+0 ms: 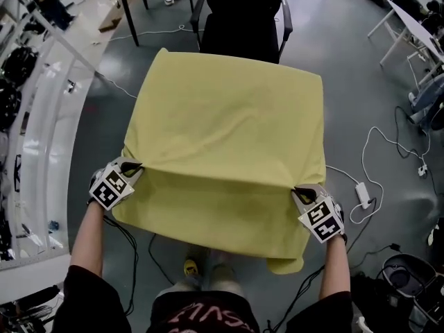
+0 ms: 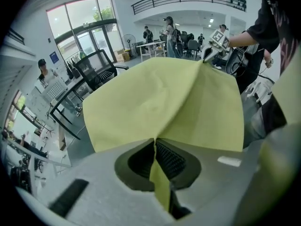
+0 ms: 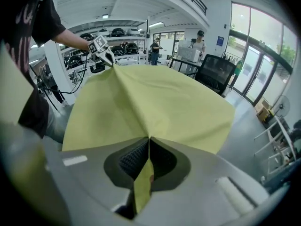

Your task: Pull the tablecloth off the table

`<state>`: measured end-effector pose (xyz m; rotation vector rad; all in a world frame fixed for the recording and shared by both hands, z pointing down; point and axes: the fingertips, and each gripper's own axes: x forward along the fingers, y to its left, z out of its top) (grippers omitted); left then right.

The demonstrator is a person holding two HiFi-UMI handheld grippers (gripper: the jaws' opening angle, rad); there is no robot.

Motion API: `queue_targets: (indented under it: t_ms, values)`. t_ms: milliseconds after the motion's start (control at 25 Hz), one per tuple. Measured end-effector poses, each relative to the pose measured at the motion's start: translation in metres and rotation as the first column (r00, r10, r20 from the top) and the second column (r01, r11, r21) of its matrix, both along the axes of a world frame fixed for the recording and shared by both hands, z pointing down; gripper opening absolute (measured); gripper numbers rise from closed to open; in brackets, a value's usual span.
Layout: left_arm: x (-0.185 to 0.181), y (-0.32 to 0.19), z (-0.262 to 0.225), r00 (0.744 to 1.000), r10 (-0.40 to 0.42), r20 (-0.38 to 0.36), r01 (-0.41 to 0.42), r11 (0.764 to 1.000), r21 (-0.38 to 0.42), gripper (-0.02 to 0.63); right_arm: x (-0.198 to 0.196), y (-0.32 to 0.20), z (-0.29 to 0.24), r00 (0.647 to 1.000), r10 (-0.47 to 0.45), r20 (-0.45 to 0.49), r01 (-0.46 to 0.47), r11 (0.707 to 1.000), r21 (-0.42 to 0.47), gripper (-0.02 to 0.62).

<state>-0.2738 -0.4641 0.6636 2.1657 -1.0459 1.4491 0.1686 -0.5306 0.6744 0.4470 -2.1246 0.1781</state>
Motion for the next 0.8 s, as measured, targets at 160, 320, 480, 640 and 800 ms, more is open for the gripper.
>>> queue_targets:
  t_ms: [160, 320, 480, 640, 800]
  values:
    - [0.003, 0.017, -0.006, 1.0, -0.01, -0.028, 0.011, 1.0, 0.027, 0.008, 0.003, 0.015, -0.012, 0.999, 0.045, 0.016, -0.046, 0.999, 0.027, 0.016]
    - [0.01, 0.05, -0.011, 0.999, 0.006, -0.037, -0.005, 0.999, 0.045, 0.008, 0.009, 0.048, -0.025, 0.998, 0.062, 0.005, -0.062, 0.997, 0.051, 0.016]
    - [0.015, 0.085, -0.021, 0.998, 0.012, -0.057, -0.007, 0.996, 0.084, 0.008, 0.012, 0.086, -0.038, 0.996, 0.088, 0.001, -0.088, 0.993, 0.082, 0.015]
    - [0.018, 0.138, -0.038, 0.997, 0.019, -0.076, -0.009, 0.992, 0.128, 0.008, 0.014, 0.148, -0.057, 0.994, 0.109, -0.004, -0.108, 0.988, 0.112, 0.016]
    - [0.022, 0.198, -0.054, 0.996, 0.038, -0.086, -0.023, 0.986, 0.163, 0.008, 0.019, 0.219, -0.08, 0.987, 0.162, 0.017, -0.163, 0.976, 0.143, 0.015]
